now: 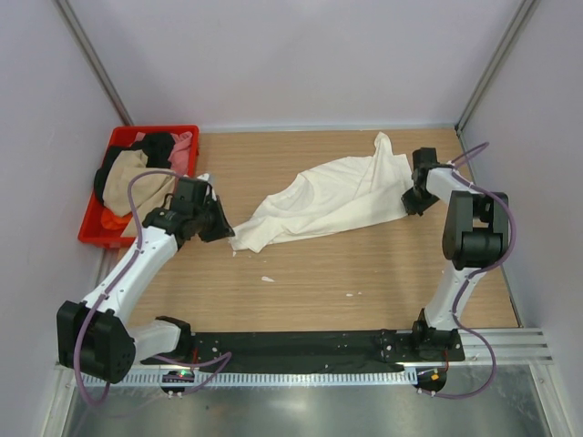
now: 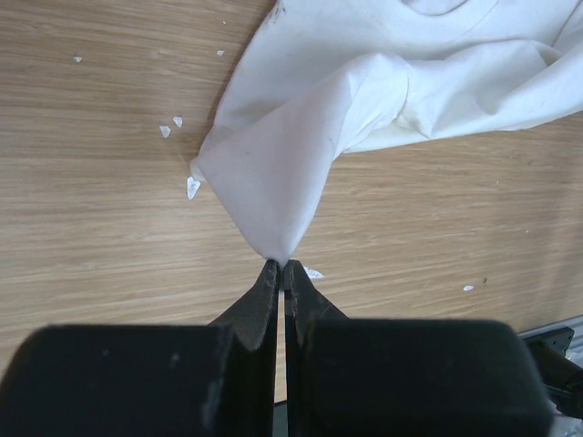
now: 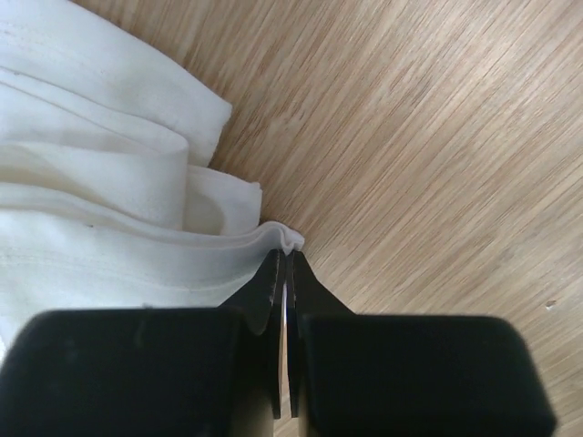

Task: Fold and stack the t-shirts

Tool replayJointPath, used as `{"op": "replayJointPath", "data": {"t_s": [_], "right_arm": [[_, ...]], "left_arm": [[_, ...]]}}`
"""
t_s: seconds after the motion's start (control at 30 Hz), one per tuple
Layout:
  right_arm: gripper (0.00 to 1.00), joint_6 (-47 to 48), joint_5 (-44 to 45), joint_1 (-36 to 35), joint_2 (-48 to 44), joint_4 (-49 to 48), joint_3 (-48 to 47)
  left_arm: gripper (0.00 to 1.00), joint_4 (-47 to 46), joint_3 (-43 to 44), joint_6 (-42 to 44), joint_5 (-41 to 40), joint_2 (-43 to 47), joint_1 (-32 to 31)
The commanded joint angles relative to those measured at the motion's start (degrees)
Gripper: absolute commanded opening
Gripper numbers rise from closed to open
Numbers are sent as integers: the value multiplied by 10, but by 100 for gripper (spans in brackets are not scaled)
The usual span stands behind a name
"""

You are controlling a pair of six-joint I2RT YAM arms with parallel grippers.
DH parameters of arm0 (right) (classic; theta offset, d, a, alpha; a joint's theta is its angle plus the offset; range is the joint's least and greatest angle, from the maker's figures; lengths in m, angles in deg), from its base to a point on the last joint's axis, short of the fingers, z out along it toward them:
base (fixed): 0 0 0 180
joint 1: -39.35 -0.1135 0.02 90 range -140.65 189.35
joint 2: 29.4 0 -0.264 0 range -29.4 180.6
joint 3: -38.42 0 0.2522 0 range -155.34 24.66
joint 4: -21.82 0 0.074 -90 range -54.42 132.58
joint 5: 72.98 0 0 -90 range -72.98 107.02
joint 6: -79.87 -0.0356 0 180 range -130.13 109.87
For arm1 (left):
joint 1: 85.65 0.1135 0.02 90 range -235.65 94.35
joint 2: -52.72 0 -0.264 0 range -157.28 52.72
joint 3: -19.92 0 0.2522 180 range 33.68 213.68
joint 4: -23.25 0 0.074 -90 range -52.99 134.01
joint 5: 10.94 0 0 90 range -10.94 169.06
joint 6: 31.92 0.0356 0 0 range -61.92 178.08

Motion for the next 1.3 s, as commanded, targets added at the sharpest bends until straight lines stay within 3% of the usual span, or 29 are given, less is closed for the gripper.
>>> {"op": "replayJointPath", "data": {"t_s": [0.0, 0.13, 0.33, 0.53, 0.73, 0.8, 0.83, 0.93, 1.13, 1.27], "right_arm": [[1, 6, 44, 1, 6, 16, 2], [1, 45, 71, 1, -28, 42, -21], [1, 80, 106, 1, -173, 98, 20], [1, 105, 116, 12, -296, 125, 99], [1, 113, 137, 15, -341, 174, 65], [1, 115, 137, 16, -366, 181, 58], [1, 117, 133, 16, -371, 184, 52], [1, 127, 135, 16, -390, 202, 52], [1, 143, 115, 18, -429, 208, 42], [1, 146, 73, 18, -435, 219, 9]], "left_arm": [[0, -10, 8, 2, -7, 14, -1], [0, 9, 22, 0, -25, 11, -1], [2, 33, 41, 8, -36, 8, -1], [16, 31, -6, 3, -24, -3, -1], [23, 46, -17, -4, -60, -23, -1], [29, 38, -24, -24, -39, -23, -1], [37, 35, -30, -32, -26, -22, -2], [45, 26, -55, -52, -50, -9, -8], [43, -18, -121, -89, -51, 13, -15], [48, -58, -149, -99, -41, 23, -21]]}}
